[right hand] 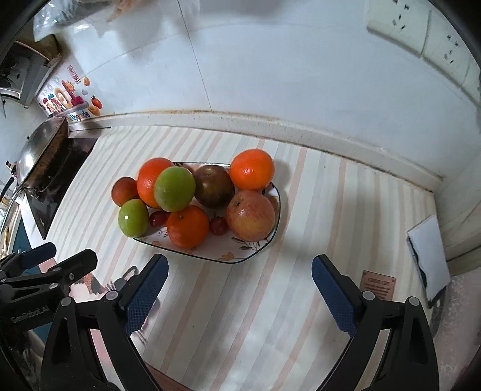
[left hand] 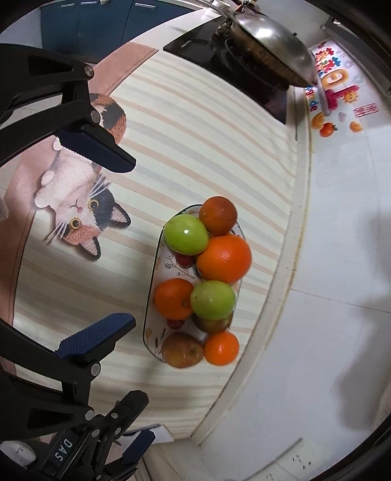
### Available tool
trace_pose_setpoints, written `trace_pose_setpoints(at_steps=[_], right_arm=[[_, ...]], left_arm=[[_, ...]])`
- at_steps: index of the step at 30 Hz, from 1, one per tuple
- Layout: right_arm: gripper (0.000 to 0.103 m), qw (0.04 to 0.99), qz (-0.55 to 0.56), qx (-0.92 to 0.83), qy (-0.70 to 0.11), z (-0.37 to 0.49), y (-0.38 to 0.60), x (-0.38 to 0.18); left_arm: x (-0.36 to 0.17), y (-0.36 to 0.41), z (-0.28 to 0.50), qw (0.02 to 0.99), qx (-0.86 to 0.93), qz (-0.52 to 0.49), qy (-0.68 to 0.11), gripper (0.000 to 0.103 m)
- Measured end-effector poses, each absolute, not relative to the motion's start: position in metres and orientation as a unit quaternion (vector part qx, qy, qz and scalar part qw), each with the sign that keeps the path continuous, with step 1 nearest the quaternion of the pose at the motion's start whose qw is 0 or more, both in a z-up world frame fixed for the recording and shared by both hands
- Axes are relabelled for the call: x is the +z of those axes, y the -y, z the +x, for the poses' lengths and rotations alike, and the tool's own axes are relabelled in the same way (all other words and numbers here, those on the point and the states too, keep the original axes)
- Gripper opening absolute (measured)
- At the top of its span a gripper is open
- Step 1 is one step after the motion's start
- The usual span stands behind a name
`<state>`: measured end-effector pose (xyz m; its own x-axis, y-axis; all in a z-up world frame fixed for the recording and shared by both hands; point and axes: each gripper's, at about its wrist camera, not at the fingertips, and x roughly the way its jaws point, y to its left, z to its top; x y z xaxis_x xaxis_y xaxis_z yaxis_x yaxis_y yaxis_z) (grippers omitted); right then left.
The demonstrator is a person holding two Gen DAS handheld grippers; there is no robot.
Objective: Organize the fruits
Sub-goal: 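Lift both open tools away from the plate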
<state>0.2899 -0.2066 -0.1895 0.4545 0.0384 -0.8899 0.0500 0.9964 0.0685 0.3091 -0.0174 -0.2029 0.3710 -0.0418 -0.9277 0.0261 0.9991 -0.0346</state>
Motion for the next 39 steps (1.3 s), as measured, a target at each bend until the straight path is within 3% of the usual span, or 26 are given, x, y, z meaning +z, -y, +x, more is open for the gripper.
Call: trace_pose_setpoints(at_steps=[20, 39], right_arm=[[0.1, 0.903, 0.036, 0.014, -0.429, 0.14, 0.193, -0.045], [0.1, 0.924, 0.024, 0.028, -0.381, 0.063, 0.169, 0.022]], left_arm=[[-0.083, 0.014, 0.181, 0.884, -0.051, 0.0, -0.464, 0.096], [-0.03, -0.014, 0.109, 0.916, -0.008, -0.009, -0.402, 0.096]])
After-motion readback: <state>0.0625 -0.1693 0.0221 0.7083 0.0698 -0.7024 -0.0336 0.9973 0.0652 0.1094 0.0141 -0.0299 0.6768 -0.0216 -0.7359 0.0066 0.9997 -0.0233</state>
